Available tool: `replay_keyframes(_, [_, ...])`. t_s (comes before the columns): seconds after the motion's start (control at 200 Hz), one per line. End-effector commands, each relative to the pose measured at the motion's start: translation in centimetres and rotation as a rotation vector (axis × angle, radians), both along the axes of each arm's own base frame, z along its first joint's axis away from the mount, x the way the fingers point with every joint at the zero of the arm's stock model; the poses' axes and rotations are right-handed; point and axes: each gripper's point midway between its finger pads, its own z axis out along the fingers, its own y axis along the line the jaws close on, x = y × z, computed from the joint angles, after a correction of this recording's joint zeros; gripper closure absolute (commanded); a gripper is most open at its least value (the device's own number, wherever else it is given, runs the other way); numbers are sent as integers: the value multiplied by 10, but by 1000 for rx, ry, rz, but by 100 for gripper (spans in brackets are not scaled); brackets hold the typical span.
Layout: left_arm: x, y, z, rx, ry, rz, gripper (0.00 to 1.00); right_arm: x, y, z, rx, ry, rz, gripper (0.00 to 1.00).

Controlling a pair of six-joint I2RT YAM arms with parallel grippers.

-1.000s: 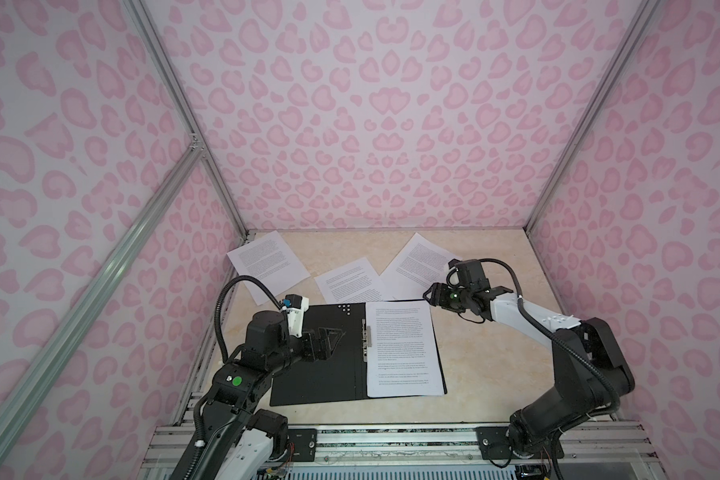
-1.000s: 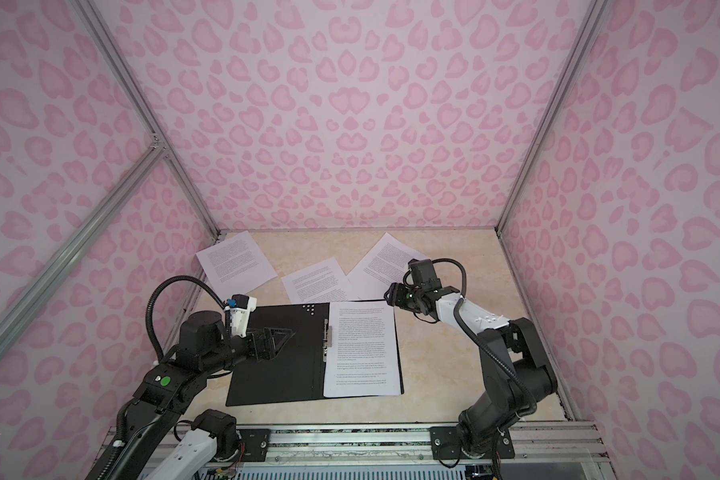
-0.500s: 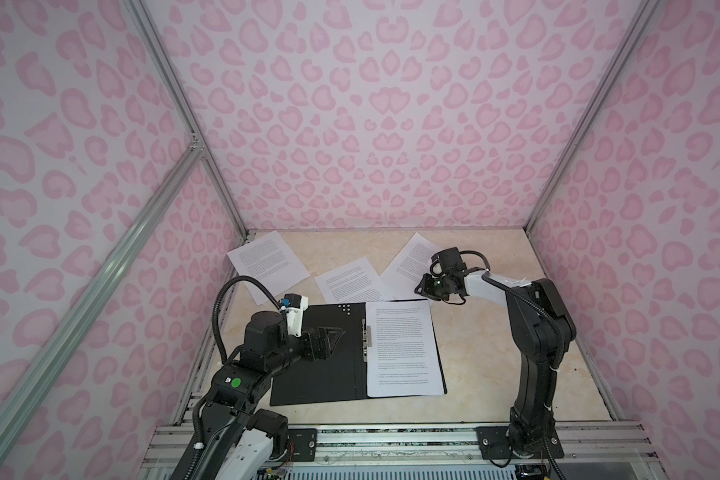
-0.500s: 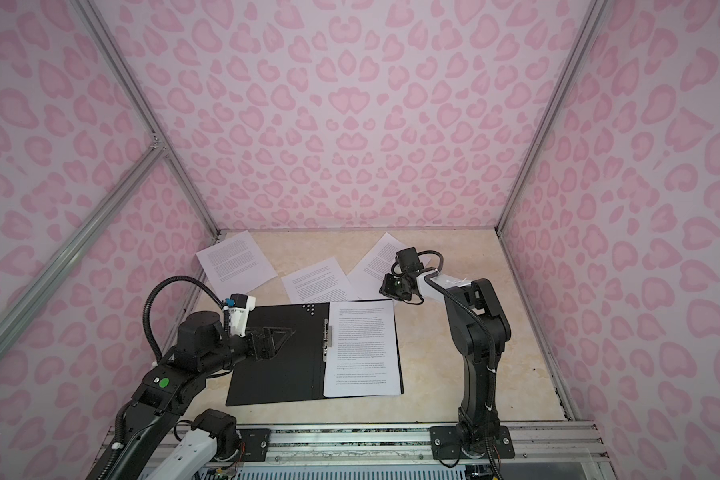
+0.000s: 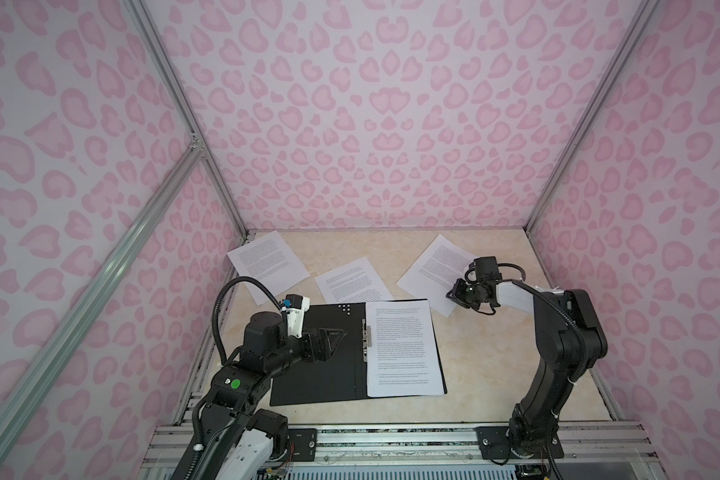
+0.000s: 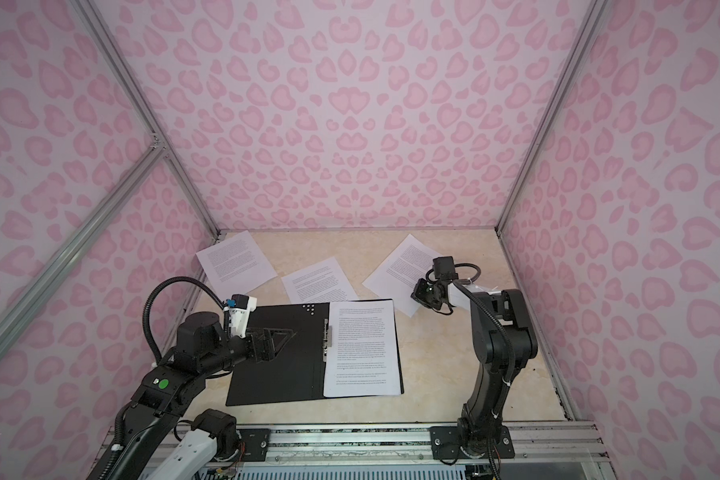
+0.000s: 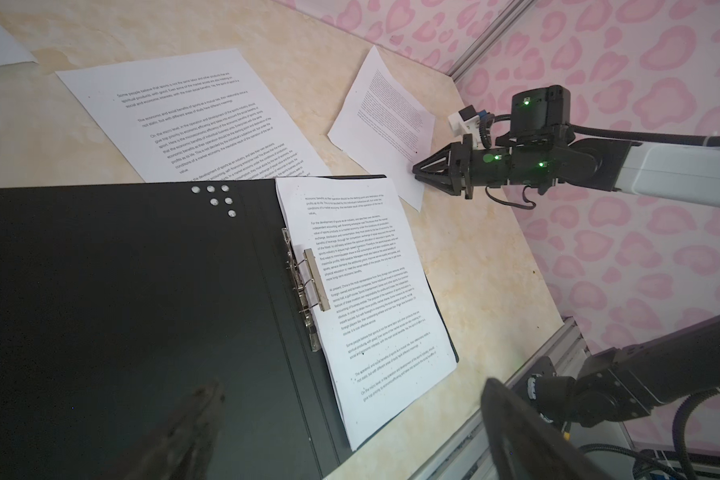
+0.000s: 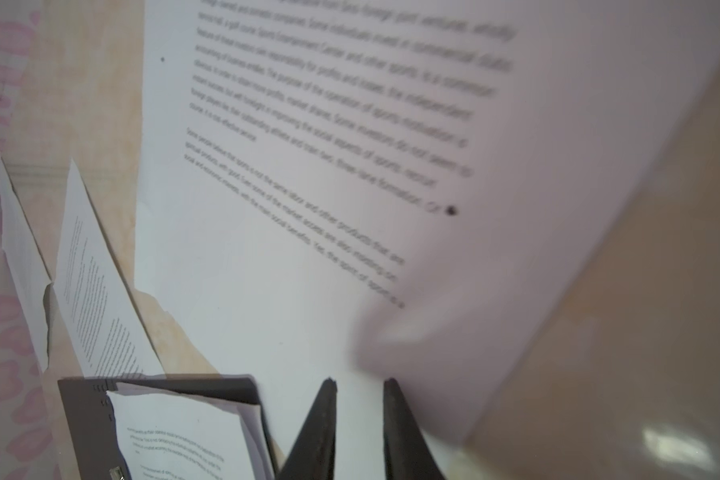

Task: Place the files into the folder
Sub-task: 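Move the right gripper to a loose white sheet and pinch its edge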

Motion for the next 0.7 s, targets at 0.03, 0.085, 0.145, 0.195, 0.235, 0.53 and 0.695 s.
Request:
replay_keyframes(0.03, [2,-3,5,-11,-32,-14,3,-2,-15,11,-34,-31,-34,77])
replay_keyframes(0.085, [2,-2,5,-9,-30,-11,3,-1,-6,15,-71,-26,14,77])
replay_keyframes(0.145, [2,-2,5,-10,-31,-12,3,2,9,18,-94,-30,65,76])
replay_keyframes(0.195, [2,-2,6,-10,-32,-13,3,6,18,18,-90,-34,85,76])
replay_keyframes(0.235, [2,-2,5,-9,-32,-12,3,9,25,17,-88,-31,97,75])
replay_keyframes(0.53, [2,-1,5,-6,-33,-4,3,8,41,-13,-3,35,93,74])
replay_keyframes(0.695, [4,0,2,-2,-18,7,3,-21,-8,-26,-80,94,-70,74])
